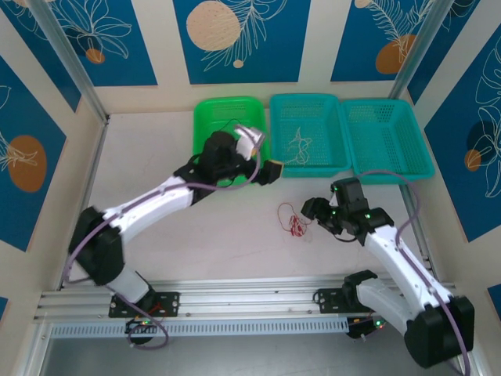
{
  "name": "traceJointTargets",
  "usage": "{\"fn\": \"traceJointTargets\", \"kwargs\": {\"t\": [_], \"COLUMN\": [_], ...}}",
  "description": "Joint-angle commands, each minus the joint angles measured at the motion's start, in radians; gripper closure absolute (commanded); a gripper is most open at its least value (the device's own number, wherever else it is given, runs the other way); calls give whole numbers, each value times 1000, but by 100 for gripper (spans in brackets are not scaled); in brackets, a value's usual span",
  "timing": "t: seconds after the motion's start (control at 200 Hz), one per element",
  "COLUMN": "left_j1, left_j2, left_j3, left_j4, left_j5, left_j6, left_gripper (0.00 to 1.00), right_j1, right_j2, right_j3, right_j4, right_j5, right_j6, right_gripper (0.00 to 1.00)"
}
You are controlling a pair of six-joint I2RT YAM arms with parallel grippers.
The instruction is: Untangle the cables
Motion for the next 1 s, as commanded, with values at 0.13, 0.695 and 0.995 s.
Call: {"fn": "traceJointTargets", "kwargs": {"t": [0.13,0.695,0.995], "left_j1": [-52,-140,-140], "left_j2": [-187,-73,-73], "left_j3": [-342,-418,-429], "left_j4": [156,210,197], "left_j5": [-79,-105,-124], "left_j6": [-203,-263,-259], "left_gripper": [0,0,0], "right_j1": [53,65,75], "right_j2": [192,144,234], "right_j3": [-25,-143,-129], "right_j4": [29,40,82], "right_j5": [43,125,128], "right_j6": [47,138,132], "right_gripper": [58,55,75]}}
